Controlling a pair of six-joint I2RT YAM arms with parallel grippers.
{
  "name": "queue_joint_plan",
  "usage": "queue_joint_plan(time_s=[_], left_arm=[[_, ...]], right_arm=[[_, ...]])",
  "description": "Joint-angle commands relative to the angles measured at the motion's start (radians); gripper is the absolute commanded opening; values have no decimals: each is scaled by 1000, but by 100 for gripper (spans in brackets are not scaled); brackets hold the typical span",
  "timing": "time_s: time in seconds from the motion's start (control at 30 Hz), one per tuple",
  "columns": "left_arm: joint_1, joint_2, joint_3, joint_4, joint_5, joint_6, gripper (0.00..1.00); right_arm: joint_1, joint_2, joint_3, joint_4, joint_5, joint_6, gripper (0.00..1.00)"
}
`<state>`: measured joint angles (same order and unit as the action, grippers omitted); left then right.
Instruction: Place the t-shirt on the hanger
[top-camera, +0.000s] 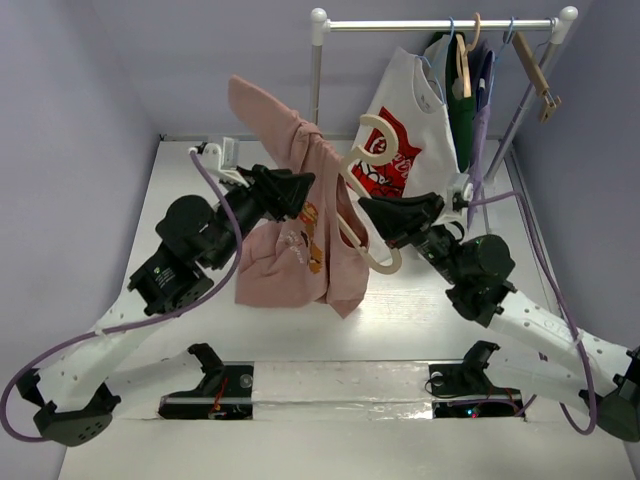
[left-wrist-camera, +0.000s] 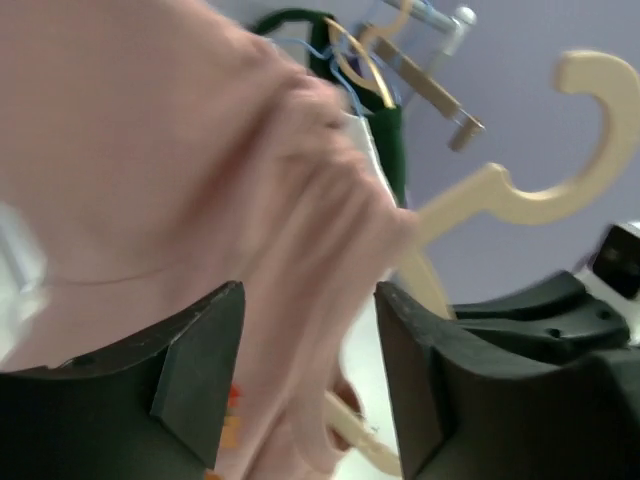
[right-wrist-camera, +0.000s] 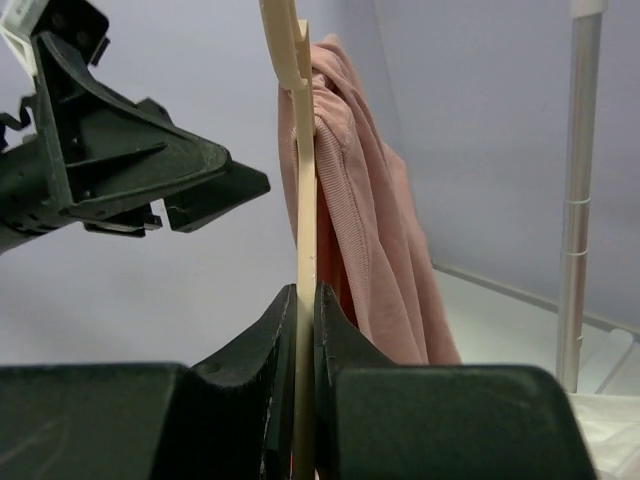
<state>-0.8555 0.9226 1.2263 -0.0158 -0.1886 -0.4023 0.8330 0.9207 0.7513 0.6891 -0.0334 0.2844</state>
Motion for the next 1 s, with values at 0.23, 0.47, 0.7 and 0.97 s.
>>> queue_joint_plan(time_s=[0.23,0.47,0.7,0.97], left_arm=[[-1,-33,13,207,-91,-12,64],[-1,65,4,338,-121,-36,74],[-1,183,101,257,-252,-49,76],[-1,266,85,367,-178,-116,71]], right_arm=[[3,-102,-53,127,17,13,0],[3,-108,-81,127,0,29,0],[3,-118,-89,122,-5,33,0],[3,-77,-70,110,-36,38,0]])
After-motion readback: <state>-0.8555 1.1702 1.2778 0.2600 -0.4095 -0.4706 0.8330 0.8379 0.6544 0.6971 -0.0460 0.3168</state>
